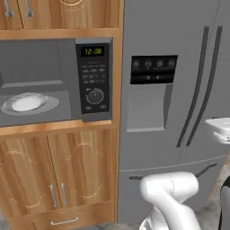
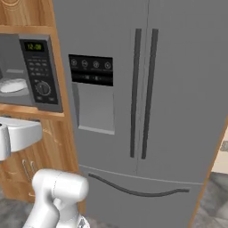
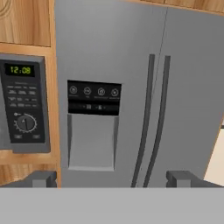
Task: Pick the eggplant from the counter and place it in the microwave. Then turn on the microwave.
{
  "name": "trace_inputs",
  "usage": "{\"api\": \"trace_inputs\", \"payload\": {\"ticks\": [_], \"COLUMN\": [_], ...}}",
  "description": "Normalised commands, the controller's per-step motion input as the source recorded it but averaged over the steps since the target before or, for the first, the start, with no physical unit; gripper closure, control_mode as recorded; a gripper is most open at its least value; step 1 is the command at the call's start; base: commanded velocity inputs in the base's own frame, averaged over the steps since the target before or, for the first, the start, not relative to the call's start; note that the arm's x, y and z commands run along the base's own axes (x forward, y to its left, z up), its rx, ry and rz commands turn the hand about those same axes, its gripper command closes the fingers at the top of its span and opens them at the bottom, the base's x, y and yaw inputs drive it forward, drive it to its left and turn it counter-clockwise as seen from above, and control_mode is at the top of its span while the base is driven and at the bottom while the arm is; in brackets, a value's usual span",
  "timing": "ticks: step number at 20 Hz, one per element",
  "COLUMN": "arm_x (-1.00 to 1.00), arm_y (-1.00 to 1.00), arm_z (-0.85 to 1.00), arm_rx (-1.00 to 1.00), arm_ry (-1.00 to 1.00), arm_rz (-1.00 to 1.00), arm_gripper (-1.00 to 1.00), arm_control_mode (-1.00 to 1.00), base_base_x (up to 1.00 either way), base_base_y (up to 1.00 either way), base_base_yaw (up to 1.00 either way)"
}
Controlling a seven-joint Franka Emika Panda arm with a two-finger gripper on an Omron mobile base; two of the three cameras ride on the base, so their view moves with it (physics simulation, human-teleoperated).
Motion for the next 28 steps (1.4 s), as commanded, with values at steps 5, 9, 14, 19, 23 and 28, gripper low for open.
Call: {"api": "trace_inputs", "payload": {"ticks": [5,9,14,19,23,28], "arm_x": [0.00,0.00,0.00,0.00,0.00,0.00], "arm_y": [0.00,0.00,0.00,0.00,0.00,0.00], "arm_z": [0.00,0.00,0.00,0.00,0.00,0.00], "arm_rx": [0.00,0.00,0.00,0.00,0.00,0.00], "arm_ry": [0.00,0.00,0.00,0.00,0.00,0.00], "arm_rz": [0.00,0.00,0.00,0.00,0.00,0.00], "arm_gripper": [-1.00,-1.00,-1.00,-1.00,-1.00,-1.00], "arm_control_mode": [1.00,1.00,1.00,1.00,1.00,1.00], "base_base_x": [0.00,0.00,0.00,0.00,0.00,0.00], "base_base_y": [-0.75,-0.49,-0.30,-0.10,-0.03,-0.10], "base_base_yaw": [0.00,-0.15,-0.39,-0.53,-0.56,-0.54]}}
